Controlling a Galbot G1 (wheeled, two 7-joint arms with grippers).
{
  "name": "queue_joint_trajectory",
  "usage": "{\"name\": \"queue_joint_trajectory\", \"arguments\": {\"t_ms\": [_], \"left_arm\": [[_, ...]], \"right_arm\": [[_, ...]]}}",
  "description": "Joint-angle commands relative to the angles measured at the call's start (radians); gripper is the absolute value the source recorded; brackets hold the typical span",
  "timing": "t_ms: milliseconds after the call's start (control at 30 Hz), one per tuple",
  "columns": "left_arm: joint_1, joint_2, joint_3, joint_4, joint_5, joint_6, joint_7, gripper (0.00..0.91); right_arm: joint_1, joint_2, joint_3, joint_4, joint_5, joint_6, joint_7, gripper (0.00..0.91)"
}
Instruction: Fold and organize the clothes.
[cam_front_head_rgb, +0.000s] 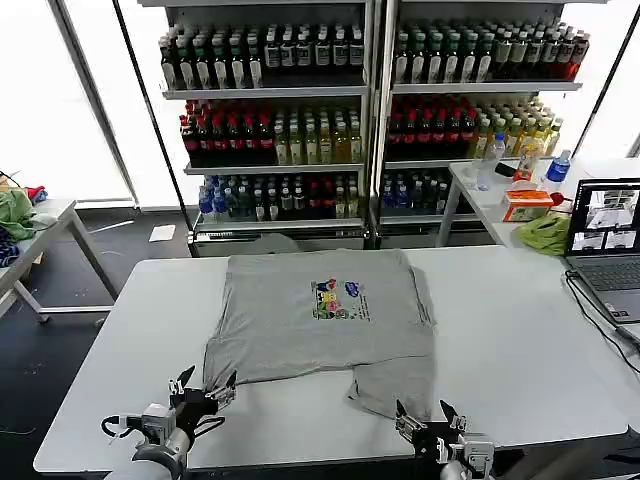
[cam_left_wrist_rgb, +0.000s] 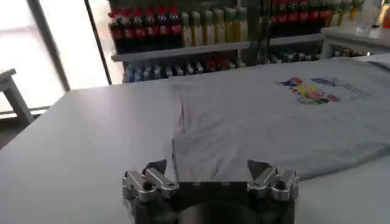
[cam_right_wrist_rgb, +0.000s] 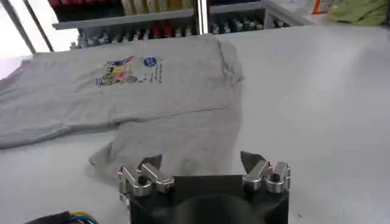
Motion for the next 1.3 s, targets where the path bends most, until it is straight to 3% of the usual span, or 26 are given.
{"name": "queue_joint_trajectory", "arguments": {"t_ms": [33, 900, 933, 967, 1033, 1167, 1233, 1267, 1300], "left_arm": [[-0.01, 0.001, 0.004, 0.022, -0.001, 0.001, 0.0, 0.907], [-0.01, -0.013, 0.003, 0.044, -0.006, -0.004, 0.002, 0.907], [-0.008, -0.012, 0.003, 0.043, -0.007, -0.004, 0.003, 0.907], [-0.007, -0.012, 0.004, 0.043, -0.007, -0.004, 0.004, 0.907], [-0.004, -0.014, 0.004, 0.042, -0.011, -0.004, 0.006, 0.907], [0.003, -0.016, 0.004, 0.045, -0.018, -0.003, 0.012, 0.897], [0.004, -0.017, 0.004, 0.049, -0.018, -0.003, 0.015, 0.887], [0.004, -0.018, 0.004, 0.051, -0.019, -0.003, 0.016, 0.605], [0.004, -0.018, 0.004, 0.052, -0.021, -0.003, 0.016, 0.433]], "right_arm": [[-0.001, 0.003, 0.0, -0.004, 0.005, 0.0, 0.004, 0.907], [0.011, 0.018, -0.026, -0.047, -0.026, 0.001, 0.004, 0.907], [0.012, 0.018, -0.026, -0.05, -0.025, 0.001, 0.003, 0.877], [0.013, 0.018, -0.026, -0.051, -0.025, 0.001, 0.003, 0.766], [0.015, 0.019, -0.028, -0.054, -0.025, 0.001, 0.002, 0.695], [0.017, 0.021, -0.029, -0.061, -0.025, 0.001, 0.001, 0.695], [0.018, 0.02, -0.029, -0.064, -0.025, 0.001, 0.001, 0.635], [0.018, 0.02, -0.028, -0.065, -0.025, 0.001, 0.0, 0.524], [0.019, 0.02, -0.028, -0.065, -0.025, 0.001, 0.0, 0.423]]}}
